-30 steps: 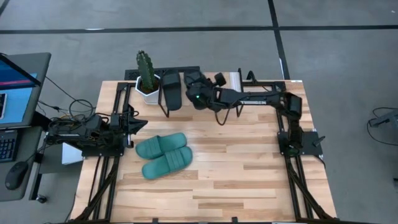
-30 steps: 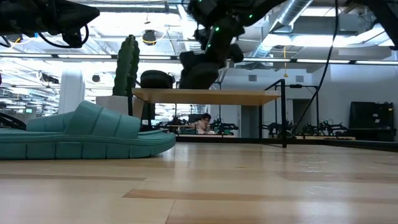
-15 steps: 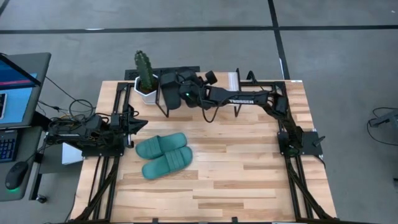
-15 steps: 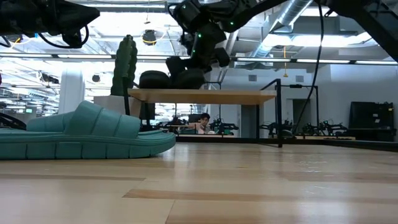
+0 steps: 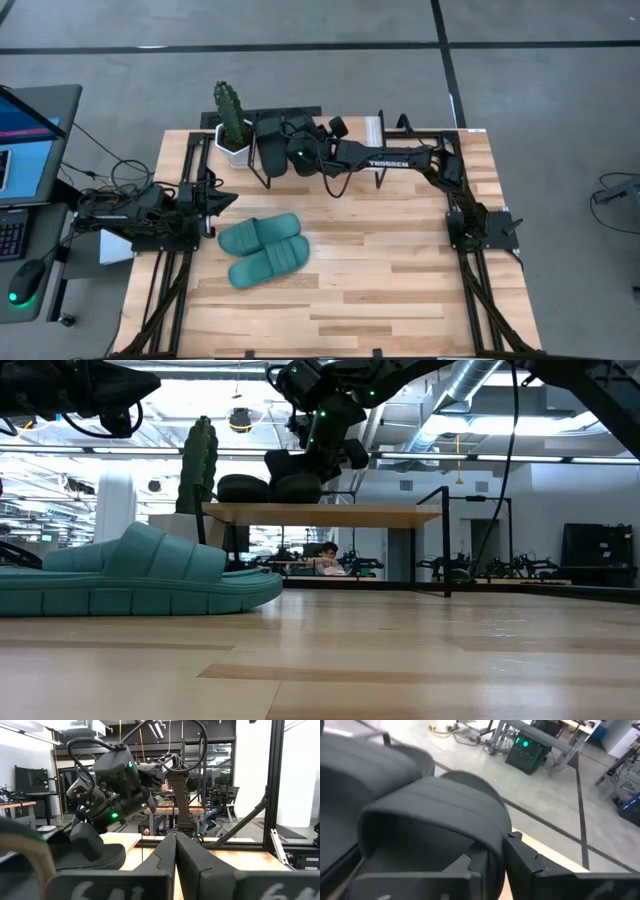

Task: Pick and place slides into the shelf
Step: Put the black slide on the shelf

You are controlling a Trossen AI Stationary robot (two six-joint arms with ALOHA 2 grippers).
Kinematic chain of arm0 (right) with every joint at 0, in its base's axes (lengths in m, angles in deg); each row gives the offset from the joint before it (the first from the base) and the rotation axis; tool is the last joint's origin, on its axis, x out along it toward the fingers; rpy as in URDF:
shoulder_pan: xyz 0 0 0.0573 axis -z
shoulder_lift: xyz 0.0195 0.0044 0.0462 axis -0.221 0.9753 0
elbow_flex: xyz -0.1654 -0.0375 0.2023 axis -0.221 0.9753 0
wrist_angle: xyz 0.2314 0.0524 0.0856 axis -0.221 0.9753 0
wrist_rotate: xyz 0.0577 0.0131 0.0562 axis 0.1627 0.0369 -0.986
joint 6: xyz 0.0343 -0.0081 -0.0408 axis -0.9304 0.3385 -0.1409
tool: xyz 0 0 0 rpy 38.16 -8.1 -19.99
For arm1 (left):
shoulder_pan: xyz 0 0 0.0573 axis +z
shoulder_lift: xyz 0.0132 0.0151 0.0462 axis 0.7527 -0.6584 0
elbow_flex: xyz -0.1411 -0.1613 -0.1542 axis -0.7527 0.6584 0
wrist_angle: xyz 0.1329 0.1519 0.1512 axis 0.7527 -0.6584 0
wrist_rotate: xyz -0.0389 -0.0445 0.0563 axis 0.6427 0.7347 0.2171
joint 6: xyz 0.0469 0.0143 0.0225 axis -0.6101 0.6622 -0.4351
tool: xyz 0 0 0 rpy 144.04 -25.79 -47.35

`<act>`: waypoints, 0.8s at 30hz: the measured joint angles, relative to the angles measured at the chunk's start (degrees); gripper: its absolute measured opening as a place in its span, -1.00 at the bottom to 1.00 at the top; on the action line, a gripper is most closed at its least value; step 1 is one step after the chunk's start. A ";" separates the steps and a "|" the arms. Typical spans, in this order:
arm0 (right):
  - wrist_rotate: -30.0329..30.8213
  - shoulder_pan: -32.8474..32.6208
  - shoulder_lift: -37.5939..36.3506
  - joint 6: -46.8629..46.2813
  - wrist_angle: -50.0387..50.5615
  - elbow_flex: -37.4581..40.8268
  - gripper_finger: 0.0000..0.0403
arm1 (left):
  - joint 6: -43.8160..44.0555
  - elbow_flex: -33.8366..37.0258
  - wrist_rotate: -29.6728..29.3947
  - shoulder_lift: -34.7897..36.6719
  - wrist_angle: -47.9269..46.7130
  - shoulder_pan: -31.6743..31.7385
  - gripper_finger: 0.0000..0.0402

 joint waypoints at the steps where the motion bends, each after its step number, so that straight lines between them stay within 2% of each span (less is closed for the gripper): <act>1: -0.22 -0.12 0.00 -0.05 0.44 0.00 -0.73 | 0.00 0.00 0.00 0.00 -0.05 0.00 -1.00; 7: -3.91 -1.16 -0.57 -0.06 2.22 0.00 -0.45 | -0.04 0.00 0.02 -0.01 -0.08 0.01 -1.00; 17: -7.57 -3.43 -0.57 -0.03 3.50 -0.82 0.18 | -0.04 0.00 0.02 -0.01 -0.49 0.01 -1.00; 20: -7.56 -3.92 -0.59 0.00 3.35 -1.22 0.28 | -0.04 0.00 0.02 0.01 -0.49 0.00 -1.00; 24: -7.63 -4.32 -0.57 0.10 5.15 -2.78 0.30 | -0.04 0.00 0.02 0.01 -0.52 0.01 -1.00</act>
